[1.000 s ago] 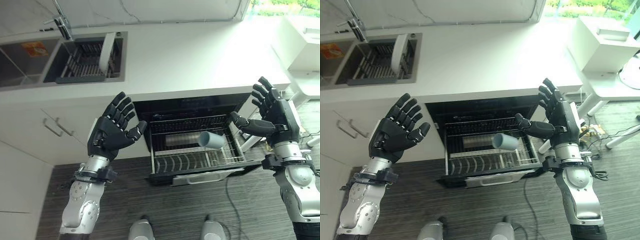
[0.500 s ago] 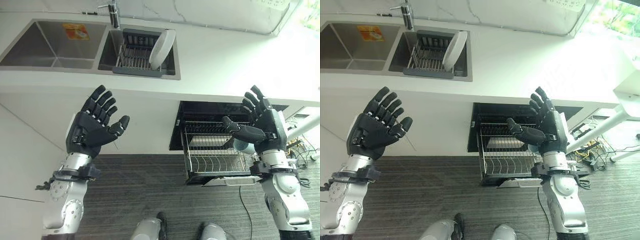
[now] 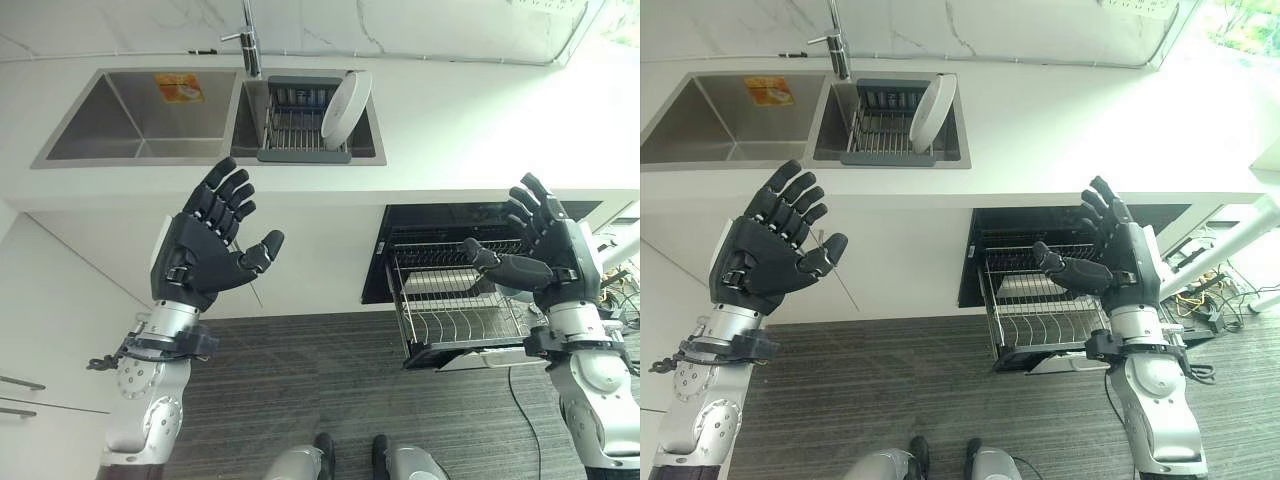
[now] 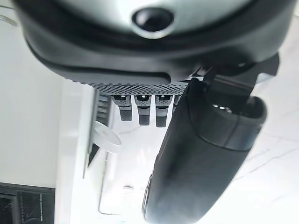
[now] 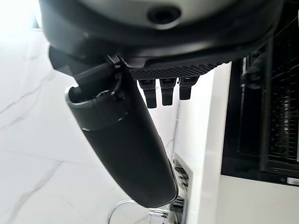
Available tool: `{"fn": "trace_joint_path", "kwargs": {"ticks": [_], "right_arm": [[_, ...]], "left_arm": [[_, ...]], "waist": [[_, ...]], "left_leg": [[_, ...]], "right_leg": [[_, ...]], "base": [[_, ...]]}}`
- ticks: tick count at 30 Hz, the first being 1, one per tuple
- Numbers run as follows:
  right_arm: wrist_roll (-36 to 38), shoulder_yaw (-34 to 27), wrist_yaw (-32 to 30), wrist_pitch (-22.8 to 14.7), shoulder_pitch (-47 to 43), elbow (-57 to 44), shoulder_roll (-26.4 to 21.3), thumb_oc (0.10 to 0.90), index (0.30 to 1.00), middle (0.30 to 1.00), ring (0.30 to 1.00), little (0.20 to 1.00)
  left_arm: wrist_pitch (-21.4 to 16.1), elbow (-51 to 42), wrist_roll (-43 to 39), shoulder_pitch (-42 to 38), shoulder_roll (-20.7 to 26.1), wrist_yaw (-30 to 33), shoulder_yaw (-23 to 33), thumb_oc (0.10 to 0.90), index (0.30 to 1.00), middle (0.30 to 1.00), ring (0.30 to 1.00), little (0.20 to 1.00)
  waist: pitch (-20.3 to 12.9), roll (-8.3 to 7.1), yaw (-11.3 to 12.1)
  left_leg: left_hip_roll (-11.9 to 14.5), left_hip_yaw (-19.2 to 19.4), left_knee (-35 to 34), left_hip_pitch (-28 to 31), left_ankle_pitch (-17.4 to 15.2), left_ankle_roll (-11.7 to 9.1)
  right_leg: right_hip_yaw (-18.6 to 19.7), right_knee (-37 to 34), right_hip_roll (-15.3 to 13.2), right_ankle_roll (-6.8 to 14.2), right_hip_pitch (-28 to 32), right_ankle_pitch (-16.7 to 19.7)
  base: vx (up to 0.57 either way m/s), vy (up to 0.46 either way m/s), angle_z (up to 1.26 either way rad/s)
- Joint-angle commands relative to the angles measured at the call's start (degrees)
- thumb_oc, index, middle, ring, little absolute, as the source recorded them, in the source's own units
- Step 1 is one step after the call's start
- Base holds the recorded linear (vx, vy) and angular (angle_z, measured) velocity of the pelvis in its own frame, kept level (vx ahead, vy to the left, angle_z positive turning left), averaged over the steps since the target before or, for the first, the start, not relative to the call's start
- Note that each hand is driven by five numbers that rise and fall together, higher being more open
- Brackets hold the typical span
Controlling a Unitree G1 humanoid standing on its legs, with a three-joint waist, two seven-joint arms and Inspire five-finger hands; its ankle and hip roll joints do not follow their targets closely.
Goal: Place the dishes in the dishwasher.
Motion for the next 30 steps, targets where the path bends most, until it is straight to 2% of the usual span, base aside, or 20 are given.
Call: {"fn": "trace_joint_path", "kwargs": {"ticks": [1,3,5,7,8,9,10,12,13,14,16,17,18,20,21,24,30], "right_arm": [[0.7,-2.0,-1.9,-5.1,-6.1,-1.4,-2.5,0.800,0.900,0.900,0.900,0.900],[0.8,-2.6,-1.6,-5.0,-5.9,-1.2,-3.0,0.800,0.900,0.900,0.900,0.900],[1.5,-3.3,-1.2,-5.4,-5.7,-0.8,-3.9,0.800,0.900,0.900,0.900,0.900],[1.6,-4.0,-0.8,-5.7,-5.3,-1.0,-3.9,0.800,0.900,0.900,0.900,0.900],[1.8,-4.3,-0.6,-5.8,-5.1,-1.1,-3.8,0.800,0.900,0.900,0.900,0.900],[1.6,-4.3,-0.5,-5.7,-5.2,-1.1,-3.6,0.800,0.900,0.900,0.900,0.900],[1.5,-4.1,-0.3,-5.4,-5.4,-1.0,-3.4,0.800,0.900,0.900,0.900,0.900],[1.2,-3.2,0.0,-5.3,-5.6,-0.5,-3.4,0.800,0.900,0.900,0.900,0.900],[1.1,-3.1,0.1,-5.4,-5.6,-0.4,-3.4,0.800,0.900,0.900,0.900,0.900],[1.6,-3.4,0.5,-5.4,-5.2,-0.8,-3.8,0.800,0.900,0.900,0.900,0.900],[1.9,-3.9,0.6,-6.0,-4.7,-0.8,-4.3,0.800,0.900,0.900,0.900,0.900],[2.3,-4.2,0.5,-6.1,-4.5,-0.8,-4.7,0.800,0.900,0.900,0.900,0.900],[2.8,-4.4,0.5,-6.0,-4.6,-0.8,-5.1,0.800,0.900,0.900,0.900,0.900],[2.9,-4.9,0.4,-6.1,-4.4,-0.8,-5.4,0.800,0.900,0.900,0.900,0.900],[3.1,-5.3,-0.1,-6.5,-4.2,-1.0,-5.6,0.800,0.900,0.900,0.900,0.900],[4.5,-7.3,-1.9,-6.4,-3.1,-2.3,-5.5,0.800,0.900,0.900,0.900,0.900],[0.8,-7.9,-7.9,-6.7,-3.9,-3.6,-3.1,0.800,0.900,0.900,0.900,0.900]], "left_arm": [[-7.6,-6.2,0.3,-3.7,1.4,0.5,0.1,0.800,0.900,0.900,0.900,0.900],[-7.6,-6.7,0.2,-3.5,0.8,0.3,0.3,0.800,0.900,0.900,0.900,0.900],[-7.3,-7.3,0.6,-3.7,0.2,0.2,0.2,0.800,0.900,0.900,0.900,0.900],[-7.1,-7.7,1.4,-3.7,-0.4,0.0,0.1,0.800,0.900,0.900,0.900,0.900],[-7.2,-7.8,2.0,-3.6,-0.3,0.4,0.2,0.800,0.900,0.900,0.900,0.900],[-7.3,-7.8,1.8,-3.4,0.0,0.4,0.3,0.800,0.900,0.900,0.900,0.900],[-7.5,-7.9,1.3,-2.8,0.3,0.6,0.6,0.800,0.900,0.900,0.900,0.900],[-8.5,-7.8,0.8,-1.8,0.6,0.7,1.1,0.800,0.900,0.900,0.900,0.900],[-8.9,-7.6,0.7,-1.6,0.5,0.7,1.1,0.800,0.900,0.900,0.900,0.900],[-9.6,-8.0,0.6,-0.6,0.2,0.6,1.5,0.800,0.900,0.900,0.900,0.900],[-11.0,-8.1,0.3,0.4,-0.1,0.1,1.8,0.800,0.900,0.900,0.900,0.900],[-11.3,-8.1,-0.3,0.8,-0.3,-0.3,2.1,0.800,0.900,0.900,0.900,0.900],[-11.5,-8.1,-0.5,0.9,-0.4,-0.5,2.4,0.800,0.900,0.900,0.900,0.900],[-12.1,-7.7,-0.8,0.5,-0.1,-0.5,2.4,0.800,0.900,0.900,0.900,0.900],[-12.1,-7.5,-1.2,-0.1,0.5,-0.1,2.3,0.800,0.900,0.900,0.900,0.900],[-10.4,-7.7,-3.1,-1.9,2.3,0.5,3.4,0.800,0.900,0.900,0.900,0.900],[-8.6,-8.1,-3.8,-5.8,3.7,-0.5,3.1,0.800,0.900,0.900,0.900,0.900]], "waist": [[-6.6,0.42,-0.1],[-6.2,-0.21,0.1],[-5.0,-1.90,0.4],[-4.3,-2.15,0.1],[-3.9,-2.07,-0.4],[-3.7,-1.78,-0.6],[-3.5,-0.67,-0.7],[-3.6,0.96,-0.5],[-3.8,1.33,-0.4],[-3.7,2.01,0.0],[-3.7,2.54,0.5],[-3.7,2.74,0.6],[-3.9,2.84,0.4],[-4.3,3.27,-0.2],[-4.8,3.54,-0.6],[-6.6,3.18,-0.7],[-7.9,1.42,0.5]], "left_leg": [[3.1,1.2,-0.2,3.1,-4.0,-6.3],[3.1,3.0,-0.2,4.1,-1.6,-7.5],[2.7,5.4,0.5,4.5,5.2,-9.5],[4.7,7.0,3.3,2.9,7.4,-10.6],[6.7,8.5,1.4,2.6,7.6,-10.5],[7.5,8.9,-0.2,2.6,7.0,-10.3],[9.4,8.5,-0.2,1.1,4.8,-10.1],[12.2,6.0,-0.2,-2.6,4.6,-11.4],[13.1,4.9,-0.2,-4.0,5.2,-12.0],[15.0,1.5,-0.2,-7.7,8.3,-13.6],[15.8,-2.0,-0.2,-10.8,10.4,-14.5],[16.3,-2.5,-0.2,-11.8,10.6,-14.7],[16.6,-1.8,-0.2,-11.7,9.5,-14.5],[18.0,0.6,-0.2,-10.9,9.5,-14.7],[18.2,1.8,-0.2,-10.0,8.3,-14.5],[16.0,3.4,-0.2,-8.1,5.2,-13.1],[10.3,1.6,-0.2,-6.8,1.5,-10.1]], "right_leg": [[-2.4,-1.7,3.6,0.9,0.7,-1.2],[-2.6,-1.7,2.7,0.4,1.2,-1.1],[-2.3,-1.7,0.7,-0.6,2.1,-1.1],[-2.6,-1.7,0.2,-1.0,2.6,-0.9],[-3.0,-1.7,0.0,-0.9,2.9,-0.8],[-2.9,-1.7,0.1,-0.7,3.2,-1.0],[-2.8,-1.7,1.0,-0.3,3.5,-1.3],[-1.9,-1.7,2.7,0.0,3.8,-2.1],[-1.6,-1.7,3.2,0.0,3.9,-2.3],[0.0,-1.7,4.5,-0.4,4.7,-3.4],[1.5,-1.7,5.5,-0.9,5.3,-4.2],[1.8,-1.7,5.4,-1.0,5.7,-4.6],[1.6,-1.7,4.9,-0.9,5.8,-4.8],[0.6,-1.7,3.7,-0.4,6.0,-4.8],[-0.1,-1.7,2.6,0.4,6.3,-4.6],[-1.0,-1.7,-0.8,3.2,6.9,-3.9],[-2.2,-1.7,-6.2,6.9,5.5,-1.3]], "base": [[0.10,-0.143,-0.03],[0.09,-0.153,-0.04],[0.06,-0.162,-0.02],[0.01,-0.059,0.07],[0.03,0.027,0.19],[0.05,0.110,0.20],[0.06,0.185,0.26],[0.10,0.205,0.28],[0.17,0.220,0.12],[0.18,0.205,-0.10],[0.19,0.224,-0.30],[0.18,0.233,-0.54],[0.16,0.235,-0.66],[0.16,0.296,-0.51],[0.25,0.439,-0.36],[0.22,0.340,-0.16],[0.16,0.229,0.21]]}}
